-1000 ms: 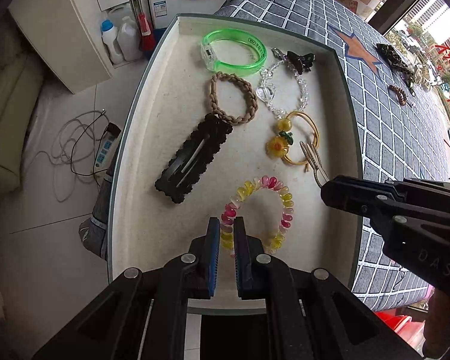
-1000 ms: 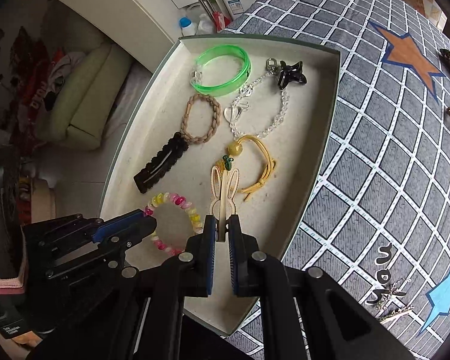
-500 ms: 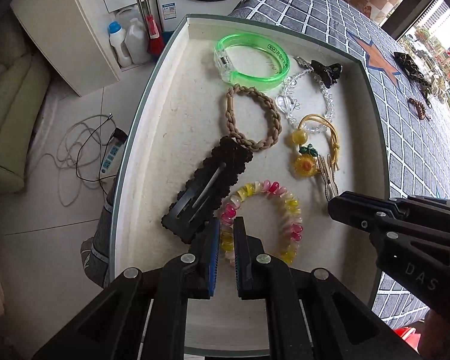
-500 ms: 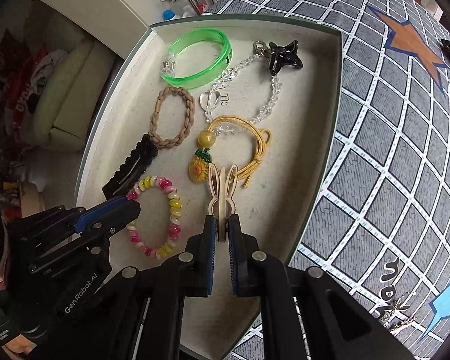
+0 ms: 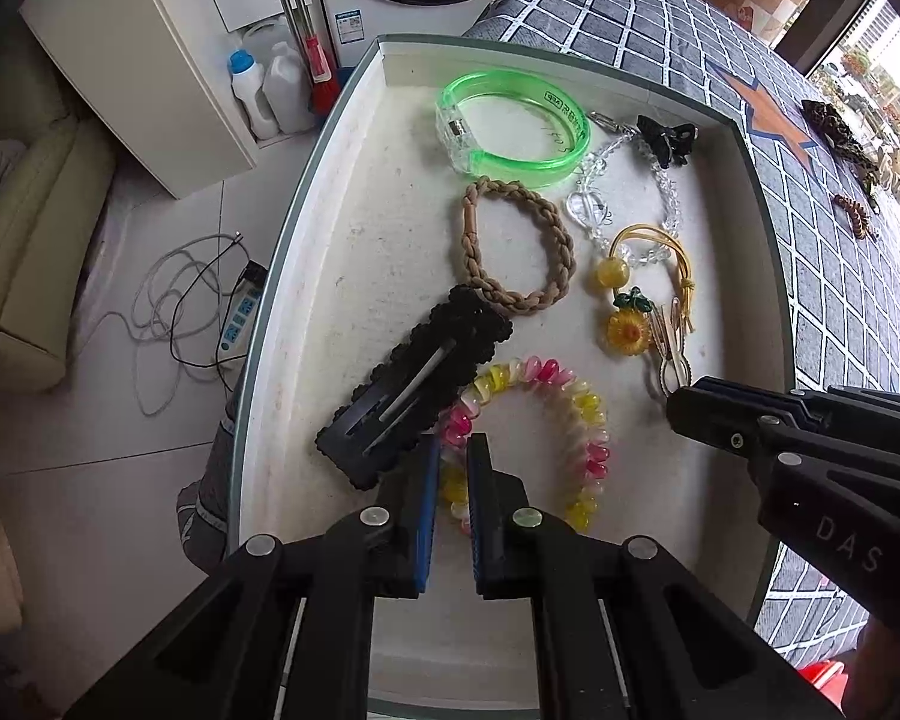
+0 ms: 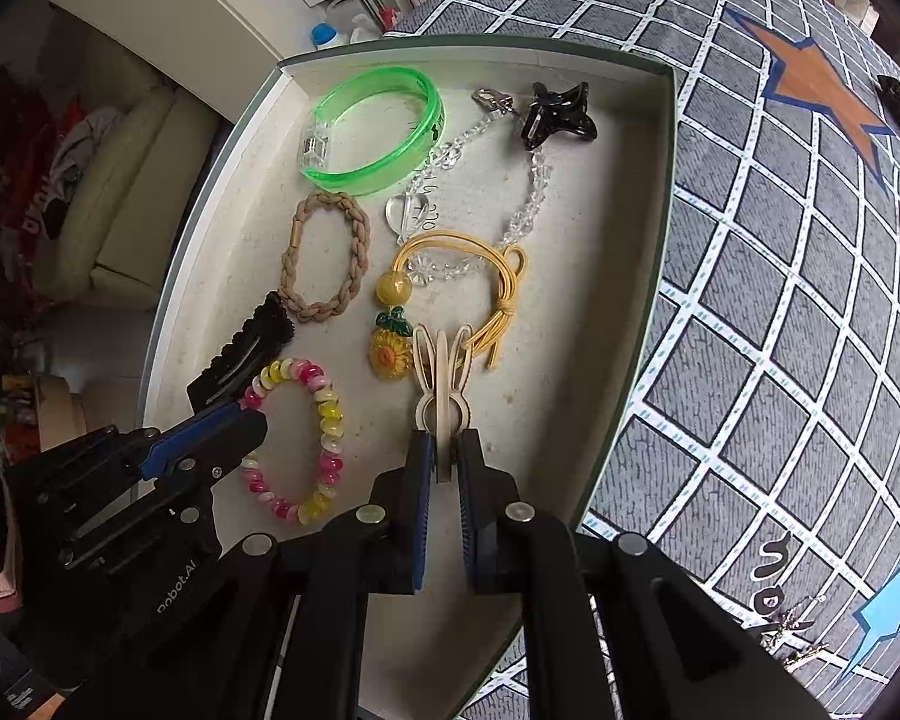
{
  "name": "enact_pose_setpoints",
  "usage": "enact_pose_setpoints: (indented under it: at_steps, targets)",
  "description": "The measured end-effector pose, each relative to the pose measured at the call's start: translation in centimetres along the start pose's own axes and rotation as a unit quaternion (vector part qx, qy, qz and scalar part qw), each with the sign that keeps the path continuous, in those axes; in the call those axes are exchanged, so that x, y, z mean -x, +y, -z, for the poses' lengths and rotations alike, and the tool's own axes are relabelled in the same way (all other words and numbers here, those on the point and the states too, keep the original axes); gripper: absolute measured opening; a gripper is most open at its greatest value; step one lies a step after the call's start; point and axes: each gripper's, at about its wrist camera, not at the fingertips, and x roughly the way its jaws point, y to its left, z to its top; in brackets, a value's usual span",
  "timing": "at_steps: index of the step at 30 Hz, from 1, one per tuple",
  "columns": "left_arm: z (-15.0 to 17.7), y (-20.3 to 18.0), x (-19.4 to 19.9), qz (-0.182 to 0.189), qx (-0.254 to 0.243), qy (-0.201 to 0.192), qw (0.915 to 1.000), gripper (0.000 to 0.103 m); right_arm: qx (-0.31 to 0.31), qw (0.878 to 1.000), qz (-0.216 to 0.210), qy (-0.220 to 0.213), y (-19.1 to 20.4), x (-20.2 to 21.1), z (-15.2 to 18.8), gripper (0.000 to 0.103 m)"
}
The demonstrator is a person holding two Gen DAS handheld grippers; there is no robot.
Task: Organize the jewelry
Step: 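Open both tools to drop the bracelet and bunny clip in the tray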
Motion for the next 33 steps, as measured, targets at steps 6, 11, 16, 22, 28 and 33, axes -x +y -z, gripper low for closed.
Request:
enact_pose_setpoints:
  at_steps: [6, 11, 16, 22, 28, 33]
  targets:
    - [0.1, -0.2, 0.6, -0.004, -0.002, -0.003, 1.0000, 0.016, -0.002, 1.000, -0.010, -0.005, -0.5, 0.6, 0.1, 0.030]
    - [0.1, -0.5, 1.1, -0.011, -0.010, -0.004, 0.9999, 0.016, -0.012, 0.999, -0.028, -0.020, -0.7, 2.2, -0.4, 0.032]
    - [0.3, -0.6, 1.8, -0.016, -0.011, -0.011, 0.9997, 0.016, -0.026, 0.998, -0.040, -0.044, -1.3, 4.4, -0.6, 0.047]
    - [-0.1, -1.0, 2.3, -0.025, -0.019, -0.015, 0.9994, 0.016, -0.052, 0.996, -0.044, -0.063, -3.1, 7.0, 0.3, 0.057]
    - [-0.4, -1.5, 2.7, -0.032, -0.032, -0.015, 0.9989, 0.016, -0.085, 0.993, -0.031, -0.076, -5.9, 8.9, 1.7, 0.061]
    - [-0.5, -2.7, 3.3, -0.031, -0.045, -0.011, 0.9985, 0.016, -0.132, 0.988, -0.019, -0.074, -9.2, 9.6, 3.6, 0.061]
